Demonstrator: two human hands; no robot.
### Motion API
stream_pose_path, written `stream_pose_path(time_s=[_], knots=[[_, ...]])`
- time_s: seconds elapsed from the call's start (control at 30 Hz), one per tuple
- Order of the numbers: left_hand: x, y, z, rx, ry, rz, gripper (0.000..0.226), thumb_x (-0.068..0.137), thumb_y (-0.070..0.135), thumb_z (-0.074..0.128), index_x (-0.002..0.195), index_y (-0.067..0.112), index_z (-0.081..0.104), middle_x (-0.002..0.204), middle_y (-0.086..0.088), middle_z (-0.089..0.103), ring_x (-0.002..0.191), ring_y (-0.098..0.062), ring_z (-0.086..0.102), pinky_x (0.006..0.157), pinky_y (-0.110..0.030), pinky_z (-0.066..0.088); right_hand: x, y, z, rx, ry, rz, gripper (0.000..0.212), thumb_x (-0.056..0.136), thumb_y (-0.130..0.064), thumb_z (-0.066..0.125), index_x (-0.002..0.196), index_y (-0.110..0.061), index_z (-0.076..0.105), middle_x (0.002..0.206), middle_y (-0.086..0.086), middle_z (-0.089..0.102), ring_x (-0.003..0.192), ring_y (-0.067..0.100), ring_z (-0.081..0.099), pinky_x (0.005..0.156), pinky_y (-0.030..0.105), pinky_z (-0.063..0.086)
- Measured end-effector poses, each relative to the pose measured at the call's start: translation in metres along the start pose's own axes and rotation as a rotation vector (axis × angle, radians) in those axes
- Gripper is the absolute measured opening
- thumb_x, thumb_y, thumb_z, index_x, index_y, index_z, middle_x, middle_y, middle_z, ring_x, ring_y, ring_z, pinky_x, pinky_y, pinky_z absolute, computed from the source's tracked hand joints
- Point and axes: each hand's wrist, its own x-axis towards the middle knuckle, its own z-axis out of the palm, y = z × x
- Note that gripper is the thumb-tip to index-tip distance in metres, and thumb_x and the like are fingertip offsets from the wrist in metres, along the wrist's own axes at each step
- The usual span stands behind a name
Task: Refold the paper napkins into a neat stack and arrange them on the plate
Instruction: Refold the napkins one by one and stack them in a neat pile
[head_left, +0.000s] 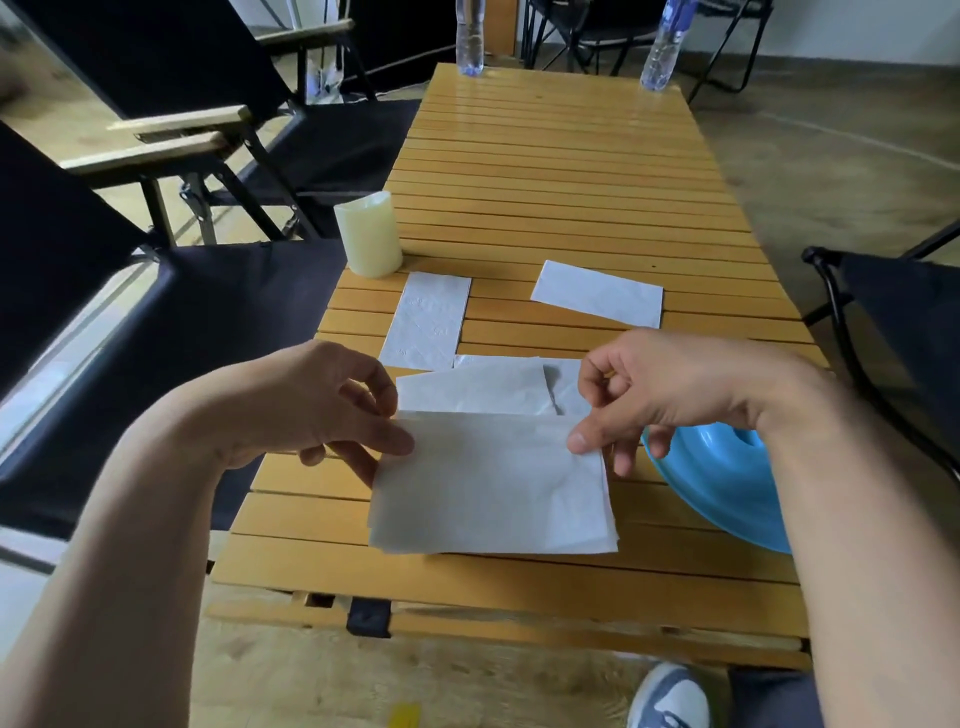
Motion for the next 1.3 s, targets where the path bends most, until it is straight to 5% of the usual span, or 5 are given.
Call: stream_pose_path(time_s=[0.27,0.47,0.63,0.9,1.3], knots=[[0.01,-0.012,-0.012,-0.011,0.1,-0.075,0.055,0.041,0.049,0.091,0.084,0.02,0.074,0.074,-0.005,0.076,0.056,-0.008,0.064,0.047,-0.022,0.037,0.008,0.004,-0.006,0.035,0.217,-0.053,0.039,0.067,-0.037,0.091,0.08,-0.015,0.062,0.057,-0.002,0.066,0.05,0.011,0.062,0.038,0.018,0.035],[0.054,-0.033,0.008,-0.095,0.491,-0.095,0.029,0.076,0.05,0.079,0.094,0.028,0.079,0.083,0.001,0.072,0.066,-0.009,0.063,0.054,-0.022,0.045,0.057,0.023,0.004,-0.062,0.676,-0.126,0.009,0.087,-0.028,0.075,0.094,-0.022,0.075,0.078,-0.005,0.072,0.076,0.014,0.071,0.068,0.028,0.049],[0.077,-0.037,0.027,0.143,0.511,0.01,0.026,0.082,0.044,0.079,0.103,0.029,0.075,0.086,0.014,0.063,0.065,-0.008,0.059,0.051,-0.021,0.04,0.087,0.03,0.02,-0.337,0.642,-0.082,0.032,0.097,-0.041,0.06,0.126,-0.031,0.066,0.106,-0.007,0.061,0.096,0.014,0.057,0.083,0.032,0.047],[0.081,-0.029,0.02,0.033,0.588,0.165,0.006,0.081,0.03,0.082,0.081,0.029,0.075,0.082,0.016,0.067,0.064,-0.007,0.063,0.043,-0.013,0.044,0.094,0.027,0.02,-0.36,0.728,-0.159,0.01,0.086,-0.032,0.073,0.08,-0.031,0.065,0.094,-0.007,0.059,0.085,0.014,0.061,0.068,0.027,0.044],[0.069,-0.021,0.013,-0.13,0.771,0.279,0.015,0.071,0.022,0.088,0.08,0.02,0.076,0.104,0.005,0.071,0.072,-0.005,0.071,0.061,-0.019,0.052,0.079,0.016,0.011,-0.152,0.881,-0.329,0.011,0.075,-0.027,0.085,0.076,-0.024,0.075,0.095,-0.011,0.075,0.079,-0.007,0.058,0.075,0.027,0.047]])
